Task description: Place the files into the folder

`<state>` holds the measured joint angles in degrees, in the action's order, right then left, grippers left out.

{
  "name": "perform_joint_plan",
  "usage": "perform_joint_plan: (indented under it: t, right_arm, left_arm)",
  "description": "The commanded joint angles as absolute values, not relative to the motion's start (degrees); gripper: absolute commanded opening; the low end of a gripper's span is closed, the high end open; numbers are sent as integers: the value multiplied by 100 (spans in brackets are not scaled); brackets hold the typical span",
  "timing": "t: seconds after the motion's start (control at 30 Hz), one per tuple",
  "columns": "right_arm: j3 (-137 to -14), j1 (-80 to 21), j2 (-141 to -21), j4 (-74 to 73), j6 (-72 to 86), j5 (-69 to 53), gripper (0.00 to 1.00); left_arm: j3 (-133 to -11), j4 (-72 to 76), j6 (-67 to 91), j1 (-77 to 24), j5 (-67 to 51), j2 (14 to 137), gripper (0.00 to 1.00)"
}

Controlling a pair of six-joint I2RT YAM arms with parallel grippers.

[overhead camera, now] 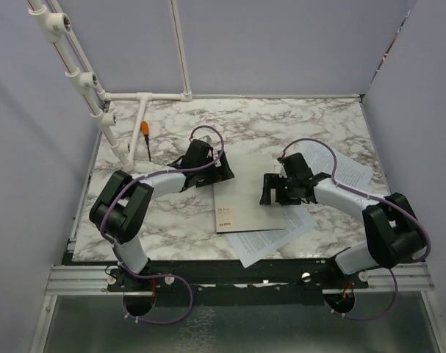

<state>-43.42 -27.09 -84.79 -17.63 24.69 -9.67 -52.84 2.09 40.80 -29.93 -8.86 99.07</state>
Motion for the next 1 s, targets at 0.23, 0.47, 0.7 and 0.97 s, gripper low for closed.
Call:
perform_joint_plan:
  t: [0.23, 0.47, 0.7, 0.97]
  right_arm:
    - [-4270, -2777, -7990, -2019, 2750, -514, 91]
    - [-4571, -2635, -8046, -2177, 2542, -461, 94]
    - [-4666, -2319, -8314, -1989, 2392, -809, 94]
    - [-4585, -2117, -8651, -1594, 2415, -1461, 94]
  left_arm:
    - [-5097, -872, 4079, -3173, -1280, 10053, 99]
    - [-4983, -1390, 3991, -3164, -1056, 9718, 99]
    - [-4723, -1482, 4037, -3164, -1423, 9463, 99]
    - [-4423, -1485, 4134, -3235, -1705, 9317, 99]
